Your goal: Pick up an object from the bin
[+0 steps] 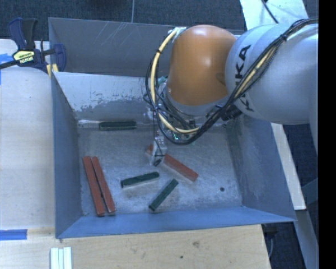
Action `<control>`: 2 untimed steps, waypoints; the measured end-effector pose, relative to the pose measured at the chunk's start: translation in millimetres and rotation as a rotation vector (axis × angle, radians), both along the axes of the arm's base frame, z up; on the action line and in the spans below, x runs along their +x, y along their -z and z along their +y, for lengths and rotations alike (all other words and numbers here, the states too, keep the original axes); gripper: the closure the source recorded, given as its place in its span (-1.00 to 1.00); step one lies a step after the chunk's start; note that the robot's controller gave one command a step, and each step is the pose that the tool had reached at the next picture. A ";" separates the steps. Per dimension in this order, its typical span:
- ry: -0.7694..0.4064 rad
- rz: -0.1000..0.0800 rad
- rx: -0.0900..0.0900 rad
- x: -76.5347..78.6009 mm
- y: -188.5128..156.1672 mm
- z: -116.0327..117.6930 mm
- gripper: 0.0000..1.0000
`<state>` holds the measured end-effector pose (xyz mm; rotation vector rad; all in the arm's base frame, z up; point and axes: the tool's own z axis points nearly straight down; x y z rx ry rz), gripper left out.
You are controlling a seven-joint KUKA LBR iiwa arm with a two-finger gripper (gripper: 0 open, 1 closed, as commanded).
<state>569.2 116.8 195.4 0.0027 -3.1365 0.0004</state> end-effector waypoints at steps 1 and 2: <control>-0.104 0.003 0.001 -56.0 128.1 -15.1 -1.00; -0.103 -0.009 0.002 -52.3 124.4 -15.0 1.00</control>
Offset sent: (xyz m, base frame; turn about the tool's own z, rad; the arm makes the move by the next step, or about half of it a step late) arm -0.0537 -0.0151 -0.1254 -0.1042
